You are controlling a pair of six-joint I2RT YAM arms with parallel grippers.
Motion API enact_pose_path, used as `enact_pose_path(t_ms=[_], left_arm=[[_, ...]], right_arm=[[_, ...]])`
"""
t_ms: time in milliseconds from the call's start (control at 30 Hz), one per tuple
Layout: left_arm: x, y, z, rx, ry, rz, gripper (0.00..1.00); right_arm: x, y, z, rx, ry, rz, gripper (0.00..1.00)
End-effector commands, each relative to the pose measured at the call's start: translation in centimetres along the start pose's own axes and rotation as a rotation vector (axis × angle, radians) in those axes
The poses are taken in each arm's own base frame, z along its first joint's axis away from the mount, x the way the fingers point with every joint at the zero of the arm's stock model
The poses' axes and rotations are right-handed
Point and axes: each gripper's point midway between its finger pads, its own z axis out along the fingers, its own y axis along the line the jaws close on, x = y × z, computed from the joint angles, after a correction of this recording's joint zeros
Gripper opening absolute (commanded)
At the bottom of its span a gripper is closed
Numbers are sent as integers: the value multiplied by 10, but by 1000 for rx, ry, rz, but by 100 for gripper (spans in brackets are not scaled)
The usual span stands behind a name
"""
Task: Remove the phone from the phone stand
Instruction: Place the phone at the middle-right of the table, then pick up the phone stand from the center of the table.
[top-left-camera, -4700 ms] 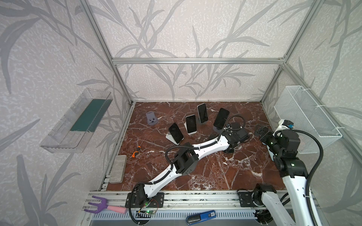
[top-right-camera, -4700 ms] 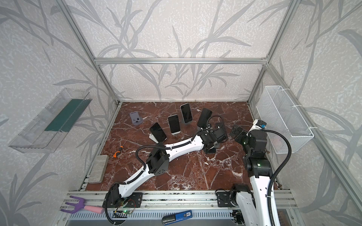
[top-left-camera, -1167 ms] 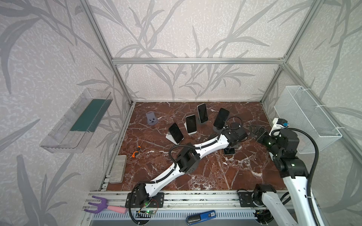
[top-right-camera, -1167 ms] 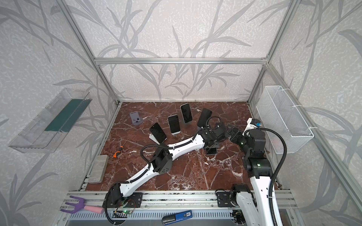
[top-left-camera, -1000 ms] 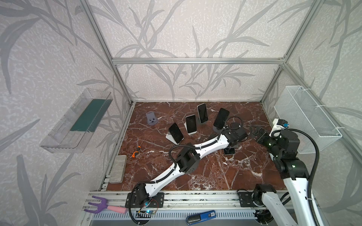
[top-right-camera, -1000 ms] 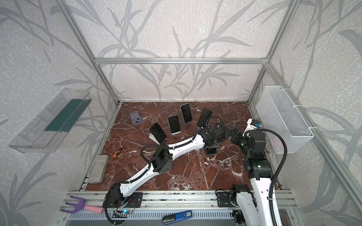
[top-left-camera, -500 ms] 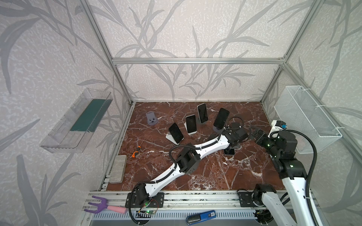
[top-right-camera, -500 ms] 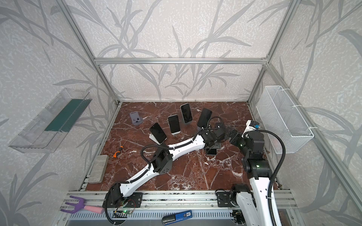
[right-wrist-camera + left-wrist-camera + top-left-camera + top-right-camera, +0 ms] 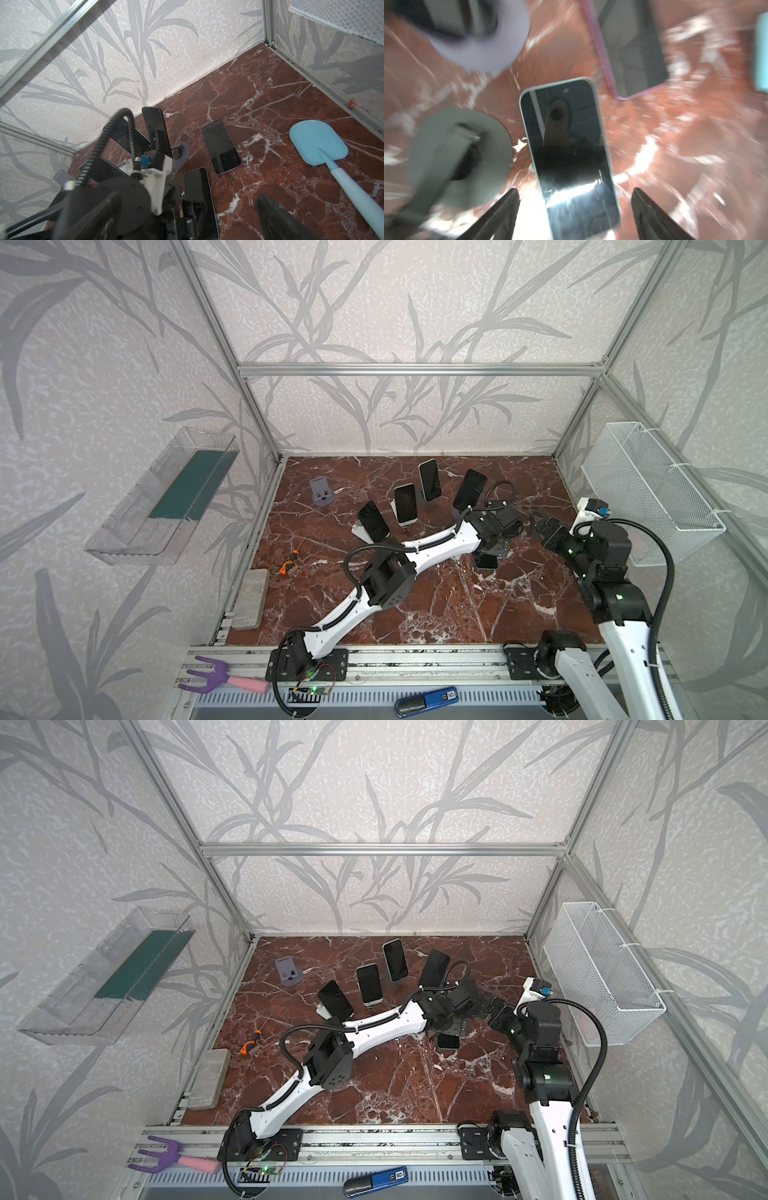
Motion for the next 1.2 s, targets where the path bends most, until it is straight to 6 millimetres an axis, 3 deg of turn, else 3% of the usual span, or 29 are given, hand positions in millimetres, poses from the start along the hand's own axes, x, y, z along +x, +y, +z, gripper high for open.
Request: enact_pose_path(t_ms=[0, 133, 267, 400, 467, 567, 700, 1000, 1167], left_arm=[[-57, -18, -72, 151, -149, 68, 82], [-69, -5, -105, 190, -152, 103, 82], [-69, 28, -124, 101, -217, 217, 88], [-46, 63, -108, 91, -258, 405, 98], [-36, 85, -94, 86, -273, 411, 99], [-20, 99, -72, 134, -237, 407, 99], [-10, 101, -51, 155, -239, 464, 99], [-9, 97, -35, 265, -228, 507, 98], [-6, 105, -14, 253, -178, 464, 94]], right_arm=[[-40, -2, -18, 74, -136, -35, 99], [-50, 9, -16, 28, -152, -20, 99], [-32, 14, 2, -31, -77, 6, 99], [-6, 10, 18, -72, -14, 20, 99], [5, 6, 26, -70, 19, 25, 99], [17, 2, 34, -66, 59, 19, 99], [25, -2, 40, -63, 87, 8, 99], [36, -9, 46, -45, 108, 3, 99], [37, -9, 51, -52, 115, 4, 99]])
